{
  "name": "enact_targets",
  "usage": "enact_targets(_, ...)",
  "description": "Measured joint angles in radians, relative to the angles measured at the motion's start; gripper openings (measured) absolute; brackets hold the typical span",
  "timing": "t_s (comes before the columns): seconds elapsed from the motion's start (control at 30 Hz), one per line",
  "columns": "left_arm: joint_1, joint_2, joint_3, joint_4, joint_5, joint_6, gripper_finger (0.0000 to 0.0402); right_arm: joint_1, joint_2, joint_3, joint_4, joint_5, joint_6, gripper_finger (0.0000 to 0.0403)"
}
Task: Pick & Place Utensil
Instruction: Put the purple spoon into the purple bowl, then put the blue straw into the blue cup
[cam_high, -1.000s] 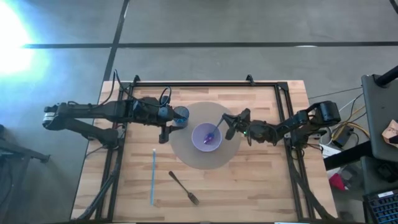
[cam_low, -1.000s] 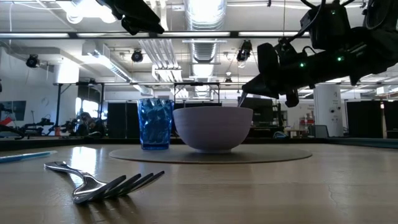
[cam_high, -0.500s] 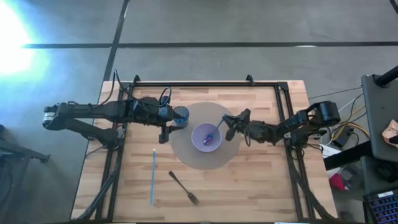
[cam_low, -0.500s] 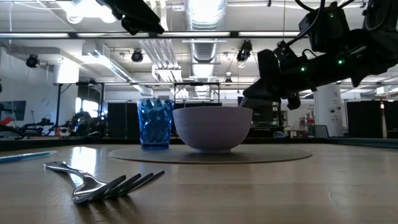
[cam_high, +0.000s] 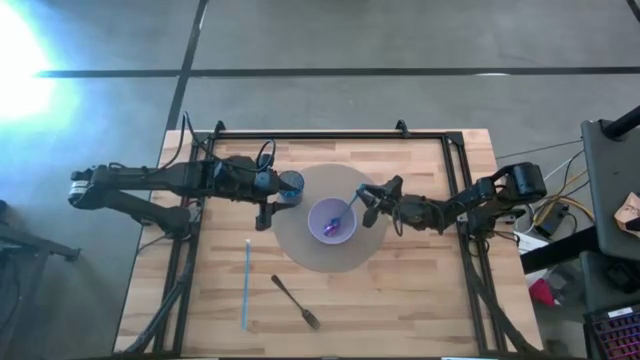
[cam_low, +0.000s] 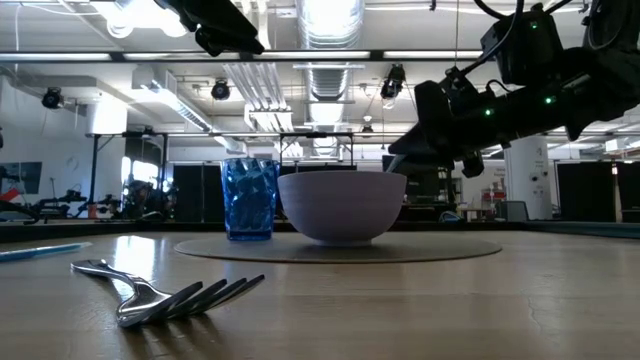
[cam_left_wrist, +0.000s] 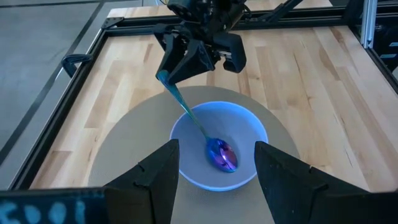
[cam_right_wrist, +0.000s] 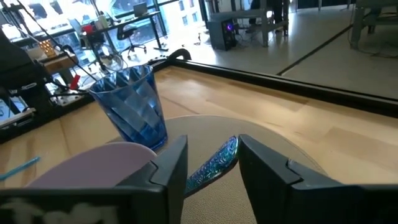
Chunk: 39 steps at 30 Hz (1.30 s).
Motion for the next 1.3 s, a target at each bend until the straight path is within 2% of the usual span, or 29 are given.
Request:
enact_targets(0.57, 0.000, 0.000, 0.000, -0.011, 0.000, -0.002, 0.0202, 0.000, -0.044, 0.001, 0.004, -0.002, -0.013, 0.0211)
enact_targets(0.77, 0.000, 0.000, 0.000, -0.033, 0.000, -0.029, 0.0202, -0.001, -0.098, 0.001, -0.034, 0.045, -0.053, 0.0227)
enact_targets(1.03, -0.001, 0.000, 0.000, -0.100, -0.014, -0.082, 0.0202, -0.001, -0.234, 0.000, -0.169, 0.049, -0.082, 0.0245)
enact_targets(1.3, -0.002, 0.000, 0.068, -0.281, -0.032, -0.145, 0.0202, -0.001, -0.416, 0.000, -0.318, 0.048, -0.122, 0.0251)
